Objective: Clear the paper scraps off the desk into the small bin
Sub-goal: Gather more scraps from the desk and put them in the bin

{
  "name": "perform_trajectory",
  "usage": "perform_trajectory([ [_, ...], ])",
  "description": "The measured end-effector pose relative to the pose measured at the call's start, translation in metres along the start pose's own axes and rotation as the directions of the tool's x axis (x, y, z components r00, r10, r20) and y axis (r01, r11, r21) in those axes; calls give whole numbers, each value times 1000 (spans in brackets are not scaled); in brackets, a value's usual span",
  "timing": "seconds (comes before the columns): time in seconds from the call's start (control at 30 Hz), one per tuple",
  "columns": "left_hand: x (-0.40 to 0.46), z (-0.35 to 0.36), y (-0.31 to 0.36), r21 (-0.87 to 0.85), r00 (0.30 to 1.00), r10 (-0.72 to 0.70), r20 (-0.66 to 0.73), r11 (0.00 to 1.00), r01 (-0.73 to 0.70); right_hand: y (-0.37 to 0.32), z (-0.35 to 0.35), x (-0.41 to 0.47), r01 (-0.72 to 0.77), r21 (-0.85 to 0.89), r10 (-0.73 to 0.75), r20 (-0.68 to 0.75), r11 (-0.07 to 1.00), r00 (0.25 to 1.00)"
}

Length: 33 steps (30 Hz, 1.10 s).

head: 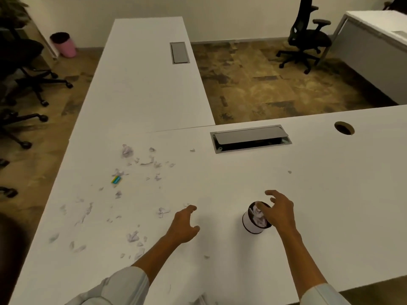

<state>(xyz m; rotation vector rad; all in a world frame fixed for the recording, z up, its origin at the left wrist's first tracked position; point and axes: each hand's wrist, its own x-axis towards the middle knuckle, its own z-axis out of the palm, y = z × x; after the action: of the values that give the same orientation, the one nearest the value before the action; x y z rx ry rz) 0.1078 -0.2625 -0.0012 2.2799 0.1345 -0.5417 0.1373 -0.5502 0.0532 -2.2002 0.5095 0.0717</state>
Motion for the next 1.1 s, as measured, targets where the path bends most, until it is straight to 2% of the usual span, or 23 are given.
perform_trajectory([
  [0.17, -21, -28, -46, 155, 996, -80, -27, 984, 84, -7, 16, -10, 124, -102, -138, -142, 987, 980],
  [0.23, -31, -40, -63, 199, 991, -106, -84, 972, 121, -15, 24, -17, 193, -65, -203, -233, 979, 951],
  [0.3, -42, -51, -80, 240, 983, -124, -137, 958, 154, -19, 39, -29, 268, -11, -263, -241, 963, 934],
  [0.4, -59, -65, -110, 321, 973, -174, -149, 922, 214, -14, 76, -51, 251, -4, -251, -38, 968, 967],
  [0.5, -76, -72, -138, 394, 964, -242, -114, 879, 267, 6, 116, -65, 184, -226, -133, 224, 957, 966],
  [0.57, -86, -72, -153, 435, 958, -269, -97, 854, 284, 19, 134, -75, 140, -351, -21, 324, 926, 946],
  [0.63, -94, -73, -165, 453, 952, -286, -107, 838, 303, 28, 149, -87, 97, -400, 63, 367, 911, 928],
  [0.73, -101, -76, -182, 417, 938, -320, -137, 840, 347, 34, 170, -112, 95, -405, 81, 395, 909, 915],
  [0.97, -106, -89, -215, 284, 873, -423, -244, 829, 481, -2, 227, -145, 153, -192, -69, 382, 969, 921],
  [1.1, -108, -107, -238, 263, 841, -443, -310, 810, 524, -39, 263, -140, 231, -67, -172, 477, 971, 862],
])
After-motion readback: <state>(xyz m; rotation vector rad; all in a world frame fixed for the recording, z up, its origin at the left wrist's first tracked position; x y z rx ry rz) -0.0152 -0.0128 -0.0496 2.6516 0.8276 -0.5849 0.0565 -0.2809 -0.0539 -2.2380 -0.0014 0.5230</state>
